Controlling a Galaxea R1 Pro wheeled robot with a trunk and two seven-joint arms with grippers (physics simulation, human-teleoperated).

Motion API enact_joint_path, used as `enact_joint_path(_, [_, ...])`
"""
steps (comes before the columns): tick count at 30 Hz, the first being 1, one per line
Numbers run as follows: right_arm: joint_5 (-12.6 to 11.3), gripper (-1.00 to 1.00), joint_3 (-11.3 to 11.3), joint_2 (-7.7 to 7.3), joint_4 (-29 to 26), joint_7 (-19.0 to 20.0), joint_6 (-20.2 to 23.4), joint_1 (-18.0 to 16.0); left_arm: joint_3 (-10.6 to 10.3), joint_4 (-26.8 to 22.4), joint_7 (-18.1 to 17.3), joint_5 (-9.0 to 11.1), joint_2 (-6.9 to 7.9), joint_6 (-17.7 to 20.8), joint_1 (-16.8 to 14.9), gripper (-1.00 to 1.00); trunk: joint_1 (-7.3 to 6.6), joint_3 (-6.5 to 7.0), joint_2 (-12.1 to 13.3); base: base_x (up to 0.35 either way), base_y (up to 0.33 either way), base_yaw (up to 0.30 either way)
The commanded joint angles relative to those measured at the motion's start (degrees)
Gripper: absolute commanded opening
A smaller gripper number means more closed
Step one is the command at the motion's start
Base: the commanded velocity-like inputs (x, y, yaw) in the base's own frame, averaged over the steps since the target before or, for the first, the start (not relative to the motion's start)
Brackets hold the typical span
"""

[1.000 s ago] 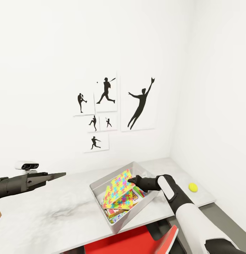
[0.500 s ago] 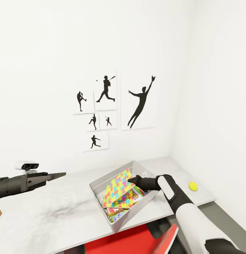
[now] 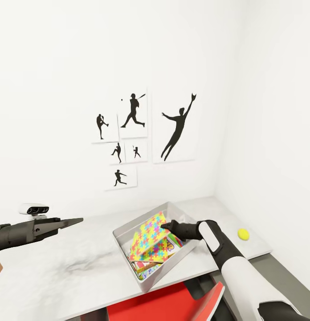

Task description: Put all the toys in the child's room - the three board games (two on the bed and one on the table), the two jigsaw puzzles on the table, and the tennis ball on the table - inside the toy box on the table in the child's room.

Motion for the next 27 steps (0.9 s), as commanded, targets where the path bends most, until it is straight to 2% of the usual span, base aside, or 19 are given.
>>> enact_joint_path(1, [0.4,-1.0,0.0,-0.01,0.0,0.4,-0.2,0.0,0.0,0.0,-0.2,0.0,0.02,0.6,0.0,1.0,0.02,-0.03,0.0,0.0,0.0,0.0])
enact_joint_path(5, [0.4,-1.0,0.0,-0.02,0.0,0.5,-0.6,0.0,0.0,0.0,-0.2,0.0,0.02,0.6,0.0,1.0,0.02,-0.04,0.0,0.0,0.0,0.0])
enact_joint_path(6, [0.4,1.0,0.0,-0.03,0.0,0.5,-0.6,0.0,0.0,0.0,-0.2,0.0,0.02,0.6,0.0,1.0,0.02,-0.04,0.0,0.0,0.0,0.0])
enact_joint_path(23, [0.4,1.0,0.0,-0.33,-0.1,0.5,-0.7,0.0,0.0,0.0,-0.2,0.0,0.02,0.6,0.0,1.0,0.02,-0.04,0.0,0.0,0.0,0.0])
enact_joint_path(27, [0.3,1.0,0.1,-0.89,-3.4,1.6,-0.6,0.4,0.0,0.0,-0.2,-0.1,0.02,0.6,0.0,1.0,0.02,-0.04,0.0,0.0,0.0,0.0])
